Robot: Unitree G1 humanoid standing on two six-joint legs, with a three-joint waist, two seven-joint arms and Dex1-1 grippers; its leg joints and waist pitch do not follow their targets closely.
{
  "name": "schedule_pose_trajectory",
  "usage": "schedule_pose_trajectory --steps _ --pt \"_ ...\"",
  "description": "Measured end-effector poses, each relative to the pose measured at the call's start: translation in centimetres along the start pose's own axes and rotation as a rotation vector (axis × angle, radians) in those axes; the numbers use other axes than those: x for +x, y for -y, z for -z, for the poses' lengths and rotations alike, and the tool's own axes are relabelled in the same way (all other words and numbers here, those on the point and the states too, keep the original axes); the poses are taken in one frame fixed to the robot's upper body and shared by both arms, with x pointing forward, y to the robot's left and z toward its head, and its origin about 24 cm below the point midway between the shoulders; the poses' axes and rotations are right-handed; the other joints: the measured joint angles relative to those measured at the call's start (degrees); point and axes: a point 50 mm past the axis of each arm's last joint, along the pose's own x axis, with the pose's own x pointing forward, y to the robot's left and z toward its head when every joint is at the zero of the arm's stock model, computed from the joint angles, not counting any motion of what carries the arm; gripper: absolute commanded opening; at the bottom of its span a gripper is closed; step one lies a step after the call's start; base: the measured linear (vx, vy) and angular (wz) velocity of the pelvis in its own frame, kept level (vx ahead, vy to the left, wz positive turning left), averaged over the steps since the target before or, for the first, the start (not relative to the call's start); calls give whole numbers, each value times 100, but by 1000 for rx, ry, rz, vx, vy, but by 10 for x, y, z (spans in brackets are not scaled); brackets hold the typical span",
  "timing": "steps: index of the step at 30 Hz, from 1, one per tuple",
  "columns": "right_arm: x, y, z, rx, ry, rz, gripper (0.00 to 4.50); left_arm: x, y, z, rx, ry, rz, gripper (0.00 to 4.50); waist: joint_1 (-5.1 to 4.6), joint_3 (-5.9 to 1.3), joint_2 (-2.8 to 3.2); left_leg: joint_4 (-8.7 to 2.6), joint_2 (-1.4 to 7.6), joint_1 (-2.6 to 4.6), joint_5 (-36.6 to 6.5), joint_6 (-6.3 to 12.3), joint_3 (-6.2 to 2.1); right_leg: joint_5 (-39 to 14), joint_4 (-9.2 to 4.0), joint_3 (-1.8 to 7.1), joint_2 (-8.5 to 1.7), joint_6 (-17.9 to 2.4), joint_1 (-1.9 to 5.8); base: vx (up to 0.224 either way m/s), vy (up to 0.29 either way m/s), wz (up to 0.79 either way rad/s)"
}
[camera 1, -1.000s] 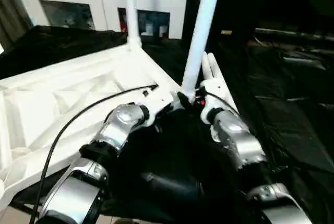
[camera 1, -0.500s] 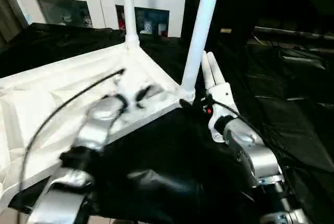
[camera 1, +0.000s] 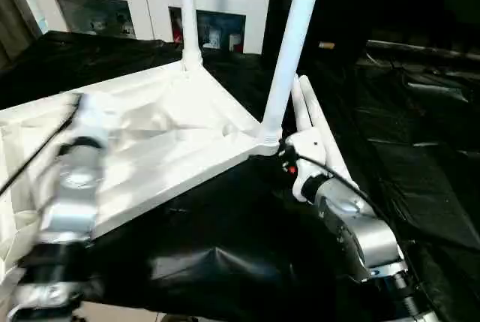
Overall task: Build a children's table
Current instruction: Rotate leg to tighten
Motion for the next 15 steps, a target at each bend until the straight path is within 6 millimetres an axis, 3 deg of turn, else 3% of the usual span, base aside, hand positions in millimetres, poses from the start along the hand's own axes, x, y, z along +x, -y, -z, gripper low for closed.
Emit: schedule_pose_trajectory --steps 10,15 --pt "1 -4 5 0 -34 -13 419 -11 -23 37 82 -154 -70 264 16 -10 -23 1 -2 2 0 -2 -13 9 3 0 4 6 4 0 0 0" --pt "2 -6 6 -11 -48 -14 419 -14 -18 62 138 -244 43 264 11 -11 -26 1 -2 4 0 -2 -13 13 3 1 4 7 3 0 0 0"
